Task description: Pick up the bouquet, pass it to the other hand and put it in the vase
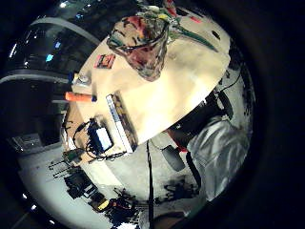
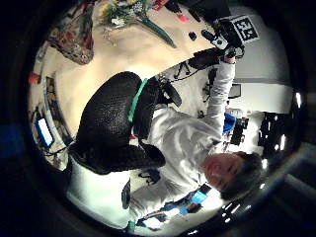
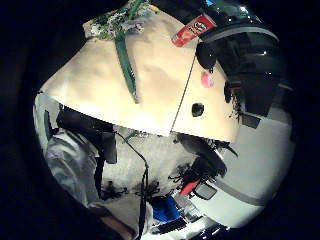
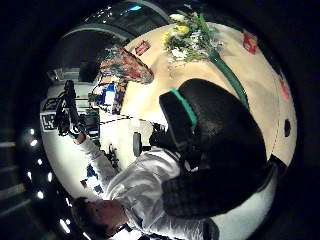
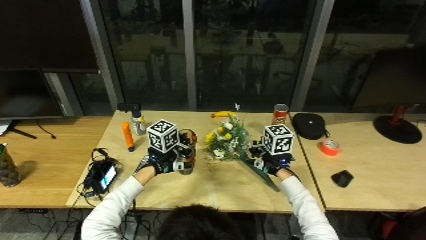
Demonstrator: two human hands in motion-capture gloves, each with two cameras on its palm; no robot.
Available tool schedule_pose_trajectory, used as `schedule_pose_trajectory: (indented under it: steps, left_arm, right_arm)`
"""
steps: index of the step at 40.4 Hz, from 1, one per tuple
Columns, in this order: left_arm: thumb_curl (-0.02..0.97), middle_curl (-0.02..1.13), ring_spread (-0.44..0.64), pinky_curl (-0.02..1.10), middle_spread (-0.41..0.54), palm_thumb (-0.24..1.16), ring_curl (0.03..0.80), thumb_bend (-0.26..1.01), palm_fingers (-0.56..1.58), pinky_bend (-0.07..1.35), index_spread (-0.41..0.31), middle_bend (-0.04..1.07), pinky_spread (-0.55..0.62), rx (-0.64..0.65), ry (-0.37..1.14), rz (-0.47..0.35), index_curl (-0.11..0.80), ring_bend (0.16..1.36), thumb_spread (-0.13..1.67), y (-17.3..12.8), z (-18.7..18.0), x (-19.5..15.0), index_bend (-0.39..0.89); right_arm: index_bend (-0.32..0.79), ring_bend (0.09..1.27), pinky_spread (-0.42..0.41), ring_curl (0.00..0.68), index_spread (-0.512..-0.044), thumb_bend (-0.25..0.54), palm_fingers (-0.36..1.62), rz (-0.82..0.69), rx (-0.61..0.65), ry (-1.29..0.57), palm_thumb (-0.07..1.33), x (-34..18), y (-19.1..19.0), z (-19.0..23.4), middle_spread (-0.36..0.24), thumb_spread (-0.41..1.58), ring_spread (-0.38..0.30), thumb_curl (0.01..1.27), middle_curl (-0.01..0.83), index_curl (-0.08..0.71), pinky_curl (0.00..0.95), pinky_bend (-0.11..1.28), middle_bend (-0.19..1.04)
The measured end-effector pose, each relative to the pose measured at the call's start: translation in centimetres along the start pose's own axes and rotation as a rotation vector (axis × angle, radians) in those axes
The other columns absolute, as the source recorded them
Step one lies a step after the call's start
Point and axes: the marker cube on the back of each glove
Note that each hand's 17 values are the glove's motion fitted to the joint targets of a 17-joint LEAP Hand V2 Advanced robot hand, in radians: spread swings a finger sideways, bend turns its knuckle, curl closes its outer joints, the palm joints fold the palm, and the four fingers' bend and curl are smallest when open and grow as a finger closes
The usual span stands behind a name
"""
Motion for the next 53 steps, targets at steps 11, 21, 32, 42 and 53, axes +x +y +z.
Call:
schedule_pose_trajectory:
  steps: [11, 21, 32, 42, 53]
  left_arm:
    - [0.147, 0.08, 0.45, 0.13, 0.386, 0.21, 0.114, 0.06, -0.07, 0.22, 0.135, 0.15, 0.42, -0.04, -0.15, 0.04, 0.168, 0.4, 1.0, -0.4, -0.8, 1.7, 0.17]
    - [0.198, 0.1, 0.53, 0.18, 0.458, 0.22, 0.138, 0.01, -0.1, 0.22, 0.157, 0.15, 0.46, -0.023, -0.144, 0.051, 0.205, 0.43, 1.1, -0.4, -1.7, 1.8, 0.16]
    - [0.237, 0.12, 0.56, 0.21, 0.489, 0.22, 0.155, -0.02, -0.1, 0.2, 0.163, 0.16, 0.48, -0.015, -0.144, 0.045, 0.23, 0.44, 1.13, -0.6, -1.4, 1.7, 0.15]
    - [0.26, 0.14, 0.57, 0.23, 0.486, 0.22, 0.166, -0.02, -0.11, 0.18, 0.157, 0.17, 0.49, -0.006, -0.157, 0.041, 0.244, 0.43, 1.13, -1.0, -1.2, 1.7, 0.15]
    - [0.275, 0.16, 0.57, 0.24, 0.468, 0.22, 0.176, -0.02, -0.11, 0.18, 0.152, 0.17, 0.49, -0.02, -0.166, 0.038, 0.254, 0.43, 1.14, -0.8, -0.7, 1.7, 0.15]
  right_arm:
    - [0.12, 0.41, 0.16, 0.17, -0.318, 0.205, 0.22, 0.052, -0.052, 0.131, 0.38, 0.6, 2.5, -2.3, 0.017, 1.08, 0.103, 0.13, 0.177, 0.12, 0.21, 0.4, 0.24]
    - [0.11, 0.45, 0.171, 0.207, -0.329, 0.137, 0.19, 0.113, -0.034, 0.108, 0.37, 1.3, 2.4, -3.5, 0.042, 1.17, 0.131, 0.18, 0.229, 0.137, 0.257, 0.42, 0.25]
    - [0.06, 0.61, 0.207, 0.271, -0.194, 0.06, 0.39, 0.294, -0.026, 0.034, 0.39, 5.3, -2.1, -2.7, 0.089, 1.14, 0.135, 0.23, 0.281, 0.122, 0.304, 0.51, 0.28]
    - [0.02, 0.69, 0.207, 0.314, -0.155, 0.027, 0.48, 0.4, -0.085, -0.035, 0.46, 8.2, -5.9, 2.5, 0.086, 1.12, 0.064, 0.28, 0.312, 0.087, 0.361, 0.69, 0.27]
    - [0.04, 0.73, 0.187, 0.347, -0.144, -0.009, 0.49, 0.461, -0.145, -0.1, 0.52, 10.6, -8.1, 10.3, 0.066, 1.11, 0.02, 0.32, 0.343, 0.069, 0.39, 0.76, 0.27]
